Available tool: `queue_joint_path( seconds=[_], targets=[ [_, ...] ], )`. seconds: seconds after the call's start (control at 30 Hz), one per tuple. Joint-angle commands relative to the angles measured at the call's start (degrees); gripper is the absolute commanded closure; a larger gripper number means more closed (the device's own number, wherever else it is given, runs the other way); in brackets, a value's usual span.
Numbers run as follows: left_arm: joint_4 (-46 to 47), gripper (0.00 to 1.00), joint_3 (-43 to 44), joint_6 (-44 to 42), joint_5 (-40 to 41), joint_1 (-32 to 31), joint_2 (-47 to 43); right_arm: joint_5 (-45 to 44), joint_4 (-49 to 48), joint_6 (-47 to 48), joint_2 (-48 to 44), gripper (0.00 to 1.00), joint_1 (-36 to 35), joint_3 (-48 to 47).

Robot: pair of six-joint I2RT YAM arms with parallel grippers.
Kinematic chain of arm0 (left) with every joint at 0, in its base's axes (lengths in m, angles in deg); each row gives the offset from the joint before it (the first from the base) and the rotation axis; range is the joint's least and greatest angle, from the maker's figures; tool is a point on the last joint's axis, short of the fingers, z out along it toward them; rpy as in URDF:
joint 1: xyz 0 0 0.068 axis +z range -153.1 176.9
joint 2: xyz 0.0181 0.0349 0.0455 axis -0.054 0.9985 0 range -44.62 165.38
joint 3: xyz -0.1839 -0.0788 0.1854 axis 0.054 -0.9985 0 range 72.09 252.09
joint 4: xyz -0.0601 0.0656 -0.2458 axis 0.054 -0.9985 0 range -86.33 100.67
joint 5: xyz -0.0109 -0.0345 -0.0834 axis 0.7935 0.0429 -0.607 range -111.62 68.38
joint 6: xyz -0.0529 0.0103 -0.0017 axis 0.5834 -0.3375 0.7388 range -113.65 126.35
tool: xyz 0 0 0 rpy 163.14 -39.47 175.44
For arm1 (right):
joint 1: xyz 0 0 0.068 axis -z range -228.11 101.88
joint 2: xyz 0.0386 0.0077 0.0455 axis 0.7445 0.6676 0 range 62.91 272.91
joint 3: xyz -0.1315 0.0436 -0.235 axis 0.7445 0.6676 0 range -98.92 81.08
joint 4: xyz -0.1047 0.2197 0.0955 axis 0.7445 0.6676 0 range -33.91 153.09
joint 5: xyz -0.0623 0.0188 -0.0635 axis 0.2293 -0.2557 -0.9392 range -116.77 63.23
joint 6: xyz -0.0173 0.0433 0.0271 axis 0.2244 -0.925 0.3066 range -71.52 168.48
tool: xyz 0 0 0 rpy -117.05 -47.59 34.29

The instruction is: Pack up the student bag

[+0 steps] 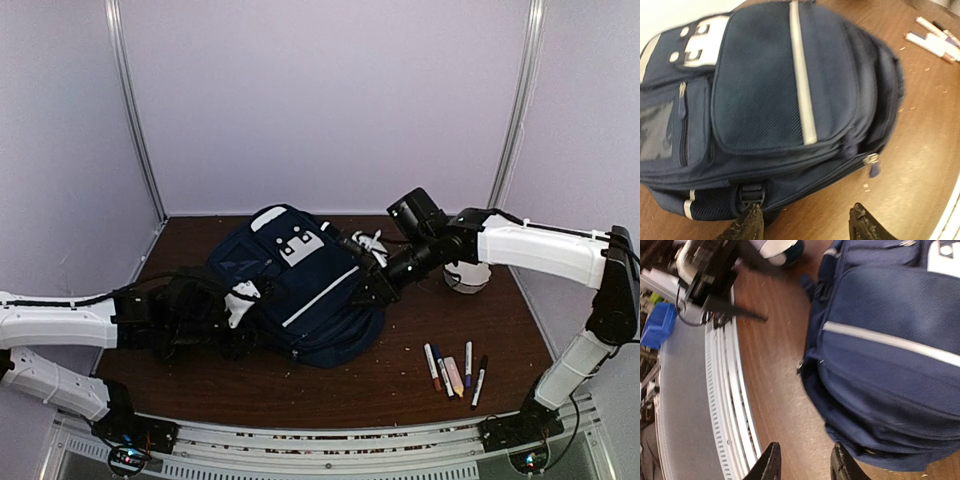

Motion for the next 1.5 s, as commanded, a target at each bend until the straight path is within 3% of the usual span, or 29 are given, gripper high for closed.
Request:
queue_joint_path(
  seconds=[0.0,0.17,0.33,0.47,0.73,0.93,1.13,1.47],
  targets=[
    [8.00,0.40,-3.85,-1.66,-1.79,2.01,1.42,-0.47,-1.32,0.72,-0.39,0.64,-7.24,6.74],
    [12.69,0.38,-8.65,-3.11,-4.67,1.95,0.34,-5.66,-5.24,-1.79,3.77,0.62,-14.48,7.74],
    [15.35,0.37,-10.59,-4.66,-3.00,1.95,0.40,-5.71,-5.39,-6.35,14.14,0.66,-14.97,4.23],
    [16.12,0.38,-9.59,-7.14,-2.34,1.43,3.00,-9.29,-7.84,-9.65,18.78,0.70,-11.85,2.72],
    [19.27,0.37,-8.71,-8.24,-2.61,1.28,6.99,-18.92,-12.53,-9.87,16.28,0.71,-1.81,2.20],
    [20.66,0.37,-6.89,-7.91,-2.59,1.33,9.85,-13.79,-16.12,-10.08,15.26,0.68,5.04,3.06],
    [21.76,0.38,-5.92,-7.33,-3.23,1.33,10.35,-4.92,-19.54,-6.61,9.34,0.58,1.08,11.57],
    [21.57,0.39,-3.50,-4.03,-3.47,1.33,12.65,-9.58,-20.02,-8.25,15.38,0.48,-1.57,8.51]
  ],
)
